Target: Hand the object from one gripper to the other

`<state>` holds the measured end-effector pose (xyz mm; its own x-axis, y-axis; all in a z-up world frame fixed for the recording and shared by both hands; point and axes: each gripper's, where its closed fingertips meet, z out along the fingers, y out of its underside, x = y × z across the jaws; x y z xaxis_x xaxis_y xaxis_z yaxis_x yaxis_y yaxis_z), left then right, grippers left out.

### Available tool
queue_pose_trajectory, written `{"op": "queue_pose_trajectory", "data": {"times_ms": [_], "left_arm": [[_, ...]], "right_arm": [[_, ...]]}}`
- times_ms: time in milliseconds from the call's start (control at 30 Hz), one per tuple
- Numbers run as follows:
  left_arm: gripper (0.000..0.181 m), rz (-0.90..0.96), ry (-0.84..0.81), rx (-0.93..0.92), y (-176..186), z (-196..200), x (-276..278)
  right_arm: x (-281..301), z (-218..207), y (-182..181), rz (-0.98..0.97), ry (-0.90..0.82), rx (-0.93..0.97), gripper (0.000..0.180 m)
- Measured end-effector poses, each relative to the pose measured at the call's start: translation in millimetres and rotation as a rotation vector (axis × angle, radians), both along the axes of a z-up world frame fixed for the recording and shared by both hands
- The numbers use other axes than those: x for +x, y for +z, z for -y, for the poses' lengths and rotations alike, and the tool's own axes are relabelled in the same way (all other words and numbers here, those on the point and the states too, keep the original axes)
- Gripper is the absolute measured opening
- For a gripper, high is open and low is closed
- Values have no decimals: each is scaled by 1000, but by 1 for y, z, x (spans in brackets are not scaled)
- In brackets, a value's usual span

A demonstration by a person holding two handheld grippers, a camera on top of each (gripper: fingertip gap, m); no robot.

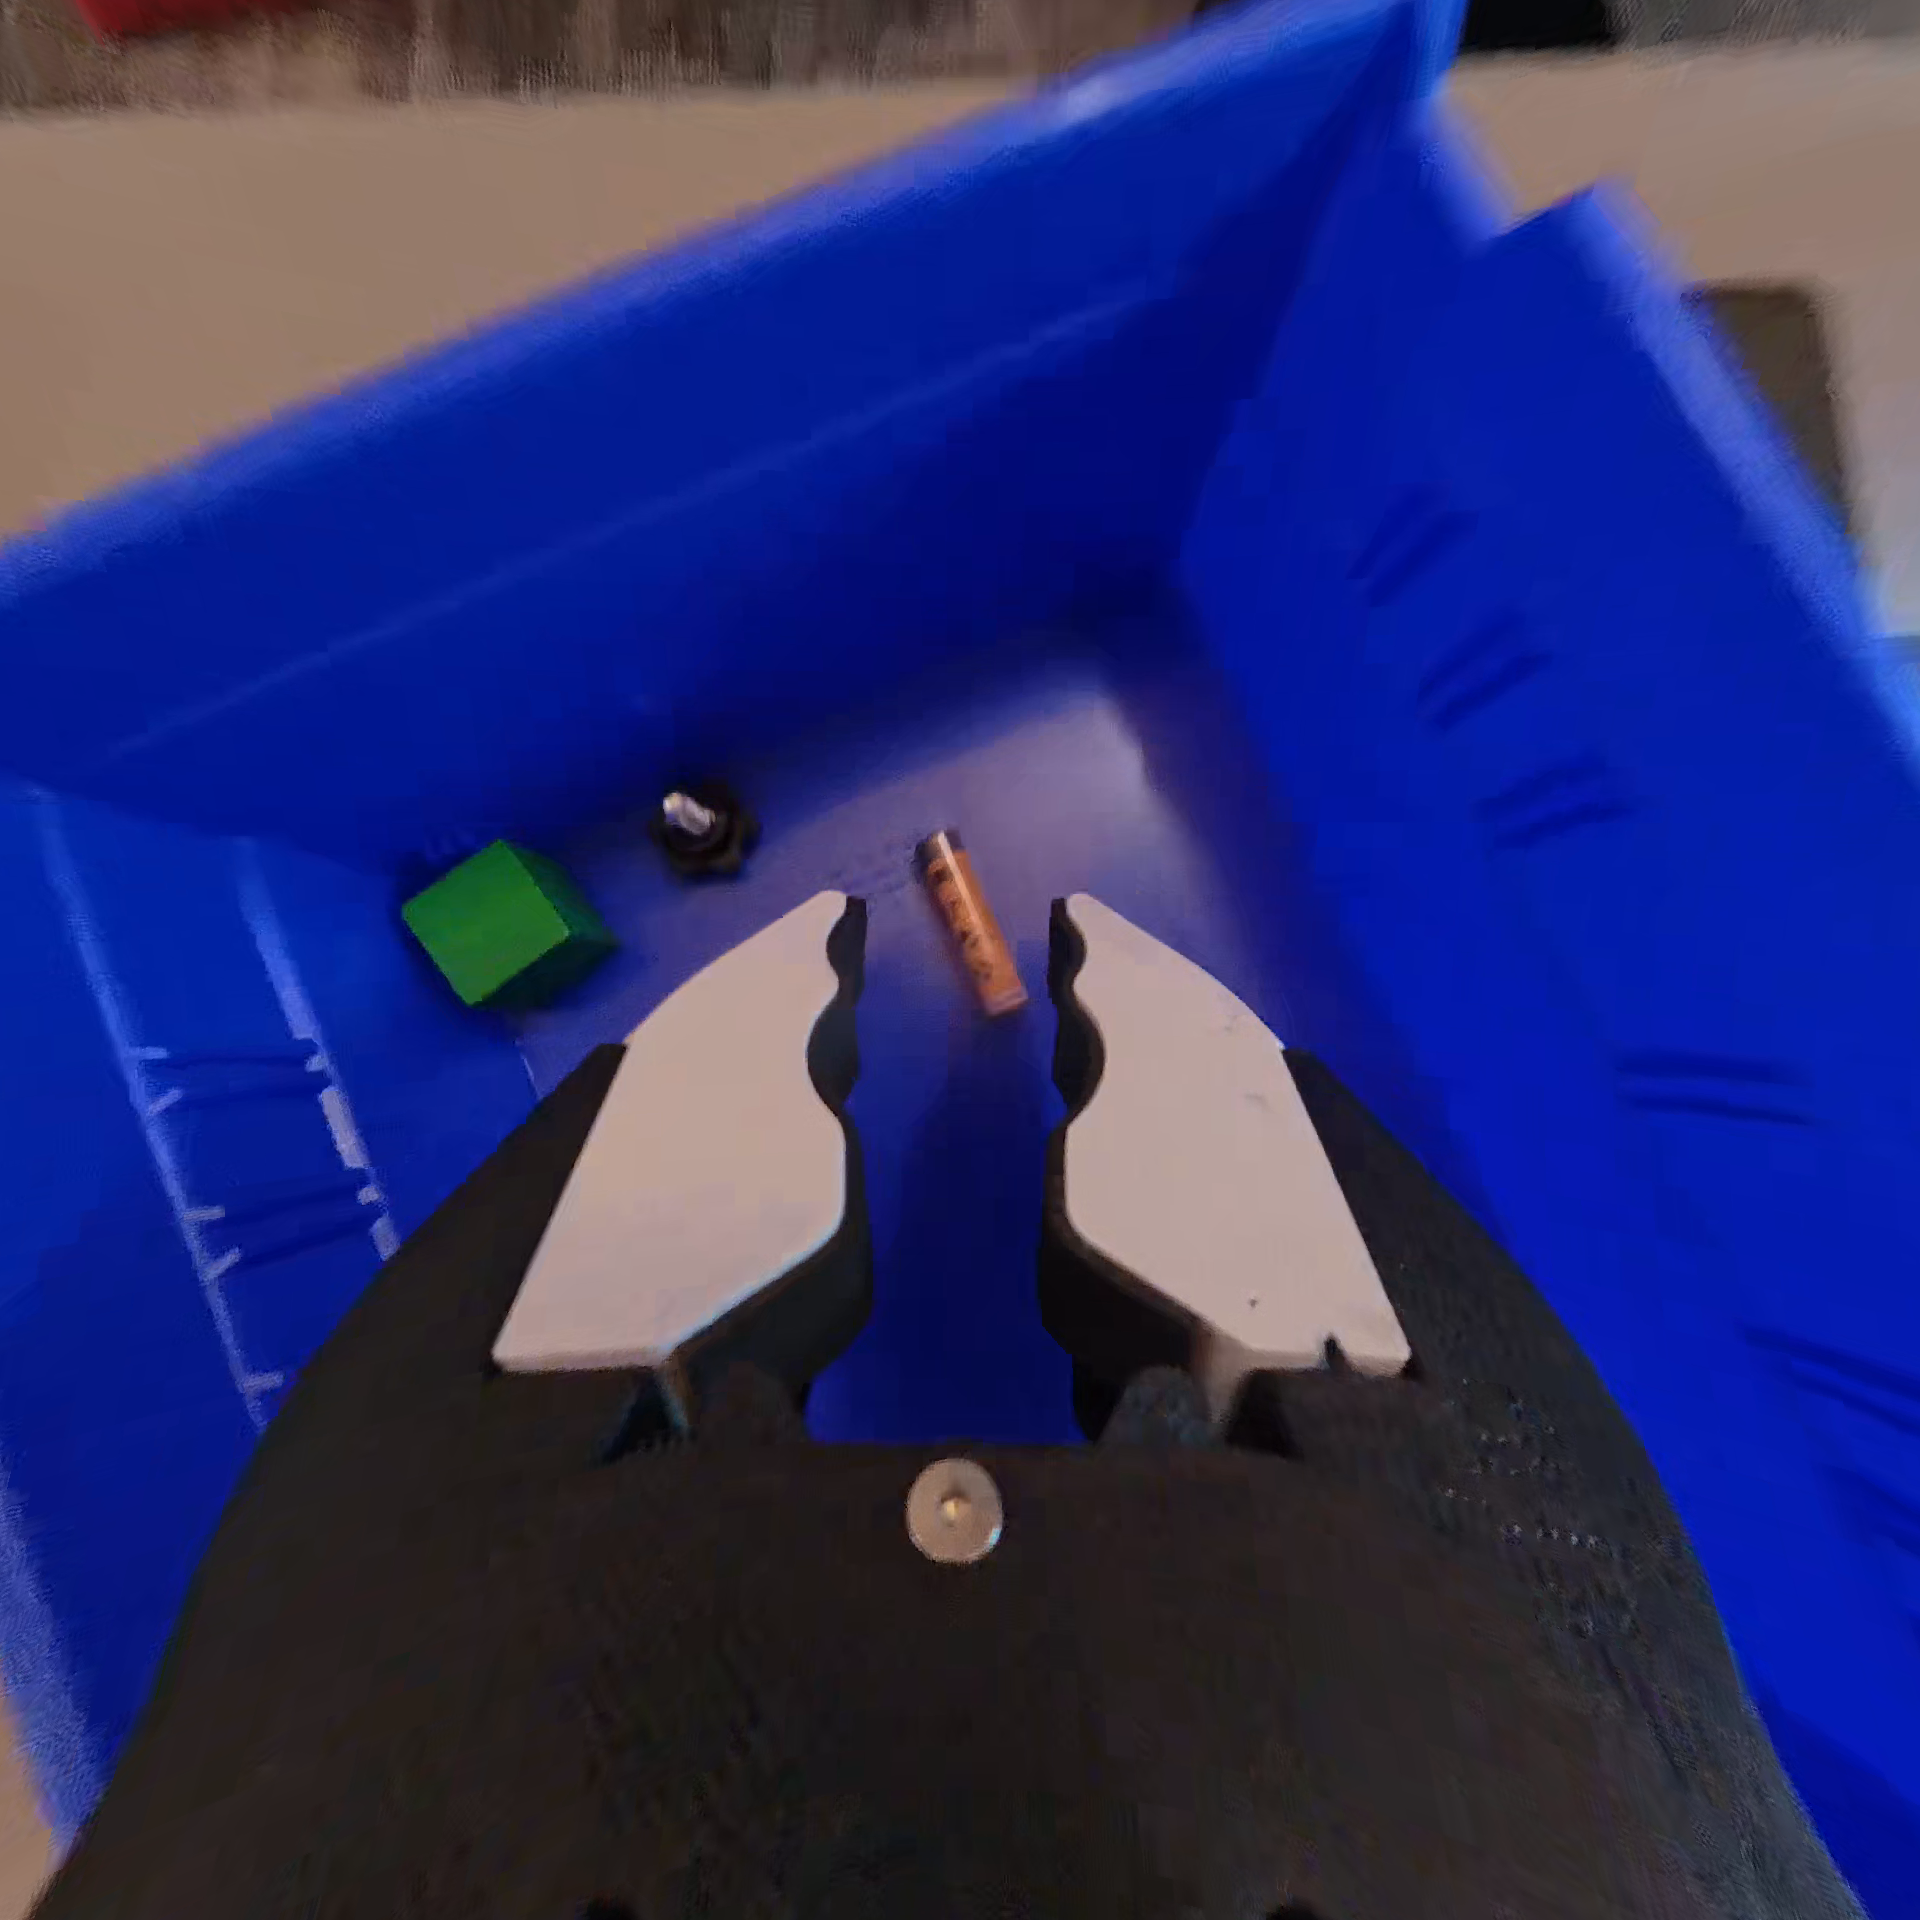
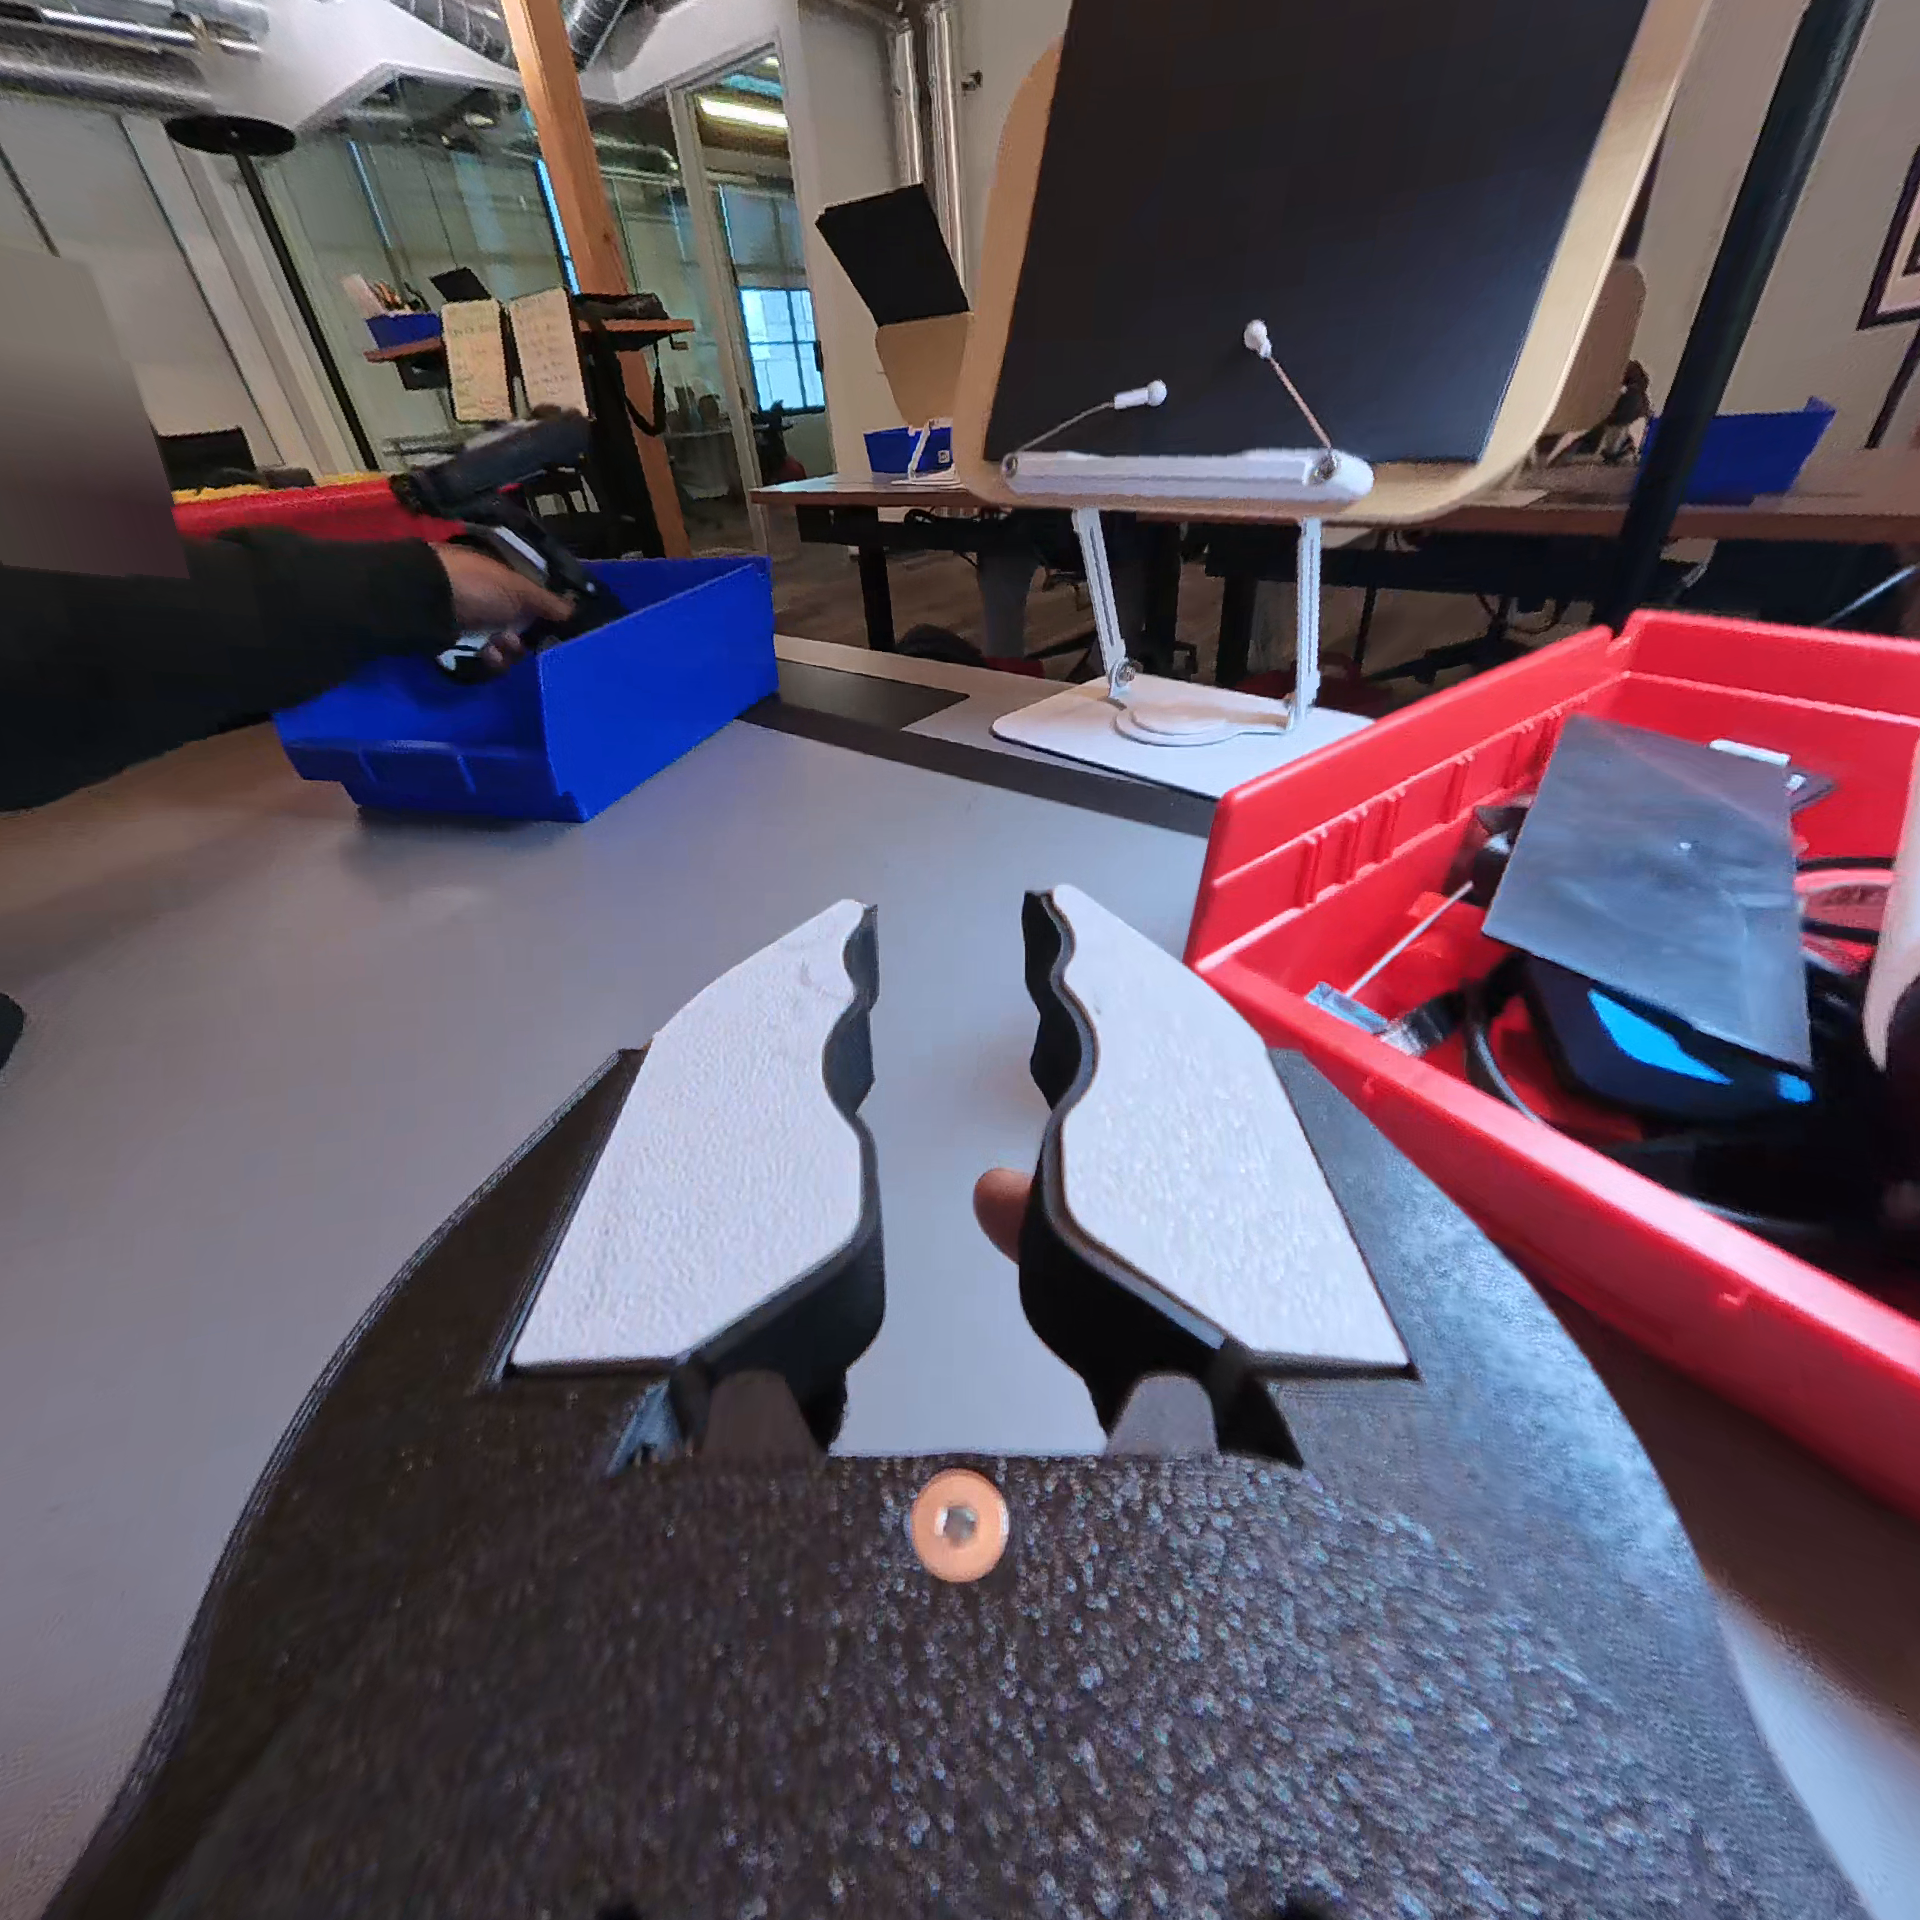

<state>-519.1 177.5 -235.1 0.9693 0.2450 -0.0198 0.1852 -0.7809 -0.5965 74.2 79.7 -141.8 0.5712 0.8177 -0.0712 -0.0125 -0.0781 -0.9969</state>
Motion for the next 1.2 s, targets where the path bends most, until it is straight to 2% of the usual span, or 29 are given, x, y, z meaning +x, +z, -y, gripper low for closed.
{"op": "queue_pose_trajectory", "data": {"times_ms": [133, 267, 400, 500, 600, 733, 833, 933, 1033, 1133, 1200], "left_arm": [[35, 57, 32, -118, -29, 2, -1], [14, 71, 24, -120, -32, -2, 3], [11, 4, -36, -146, -30, -4, 5], [12, -83, -118, -57, -3, -13, 10], [12, -210, -253, 90, 52, -20, 26], [11, -233, -577, 423, 146, -7, 115], [11, -229, -825, 616, 183, 38, 207], [11, -129, -1011, 725, 176, 95, 298], [11, -67, -1132, 773, 142, 143, 372], [11, -77, -1211, 823, 113, 175, 425], [11, -150, -1232, 862, 105, 183, 444]], "right_arm": [[-13, 4, -18, 7, 65, -67, 25], [-19, 9, -22, 67, 81, -5, 23], [-13, 7, -22, 85, 65, 24, 21], [-8, 5, -19, 69, 48, 26, 19], [-3, 3, -17, 67, 31, 45, 17], [-4, 3, -20, 97, 22, 82, 15], [-12, 9, -21, 113, 45, 104, 15], [-29, 26, -22, 96, 124, 70, 16], [-56, 53, -11, 60, 224, 26, 20], [-88, 78, 1, 31, 315, -56, 29], [-109, 88, 9, -39, 370, -163, 33]]}}
